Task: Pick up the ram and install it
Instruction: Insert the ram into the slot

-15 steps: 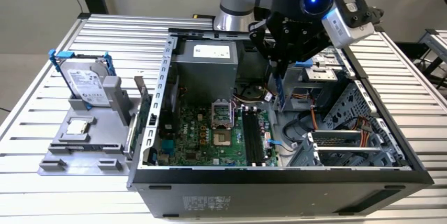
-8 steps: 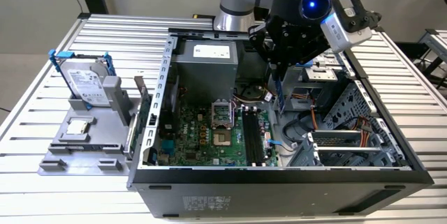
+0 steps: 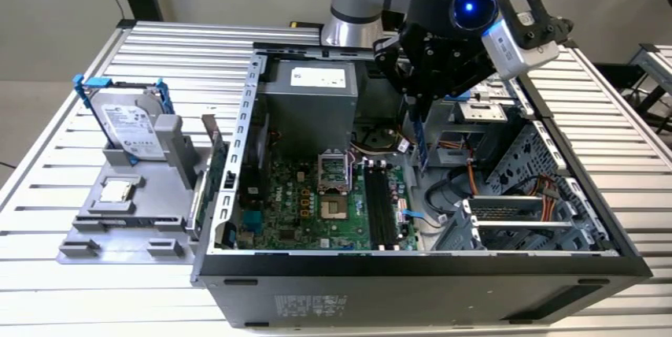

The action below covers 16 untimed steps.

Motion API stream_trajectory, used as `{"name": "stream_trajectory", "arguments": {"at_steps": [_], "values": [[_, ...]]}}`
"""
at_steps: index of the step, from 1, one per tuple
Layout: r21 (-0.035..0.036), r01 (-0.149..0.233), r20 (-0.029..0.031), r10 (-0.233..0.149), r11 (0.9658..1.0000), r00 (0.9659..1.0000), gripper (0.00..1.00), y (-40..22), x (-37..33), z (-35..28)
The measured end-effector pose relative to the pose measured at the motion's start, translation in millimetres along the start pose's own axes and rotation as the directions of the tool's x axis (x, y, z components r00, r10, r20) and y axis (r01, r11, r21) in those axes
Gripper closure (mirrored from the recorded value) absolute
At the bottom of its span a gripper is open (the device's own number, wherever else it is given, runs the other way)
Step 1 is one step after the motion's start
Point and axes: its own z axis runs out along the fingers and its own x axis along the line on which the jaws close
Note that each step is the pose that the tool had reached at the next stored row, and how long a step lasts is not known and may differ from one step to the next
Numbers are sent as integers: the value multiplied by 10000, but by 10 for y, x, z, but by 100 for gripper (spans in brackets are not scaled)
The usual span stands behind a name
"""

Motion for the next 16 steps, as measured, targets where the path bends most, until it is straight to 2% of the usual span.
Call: {"name": "stream_trajectory", "arguments": {"at_steps": [4,7,16], "values": [[0,1,0,-1,10000,10000,100,0,0,1],[-2,-1,0,1,10000,10000,100,-1,0,24],[5,1,0,-1,10000,10000,100,-2,-7,185]]}}
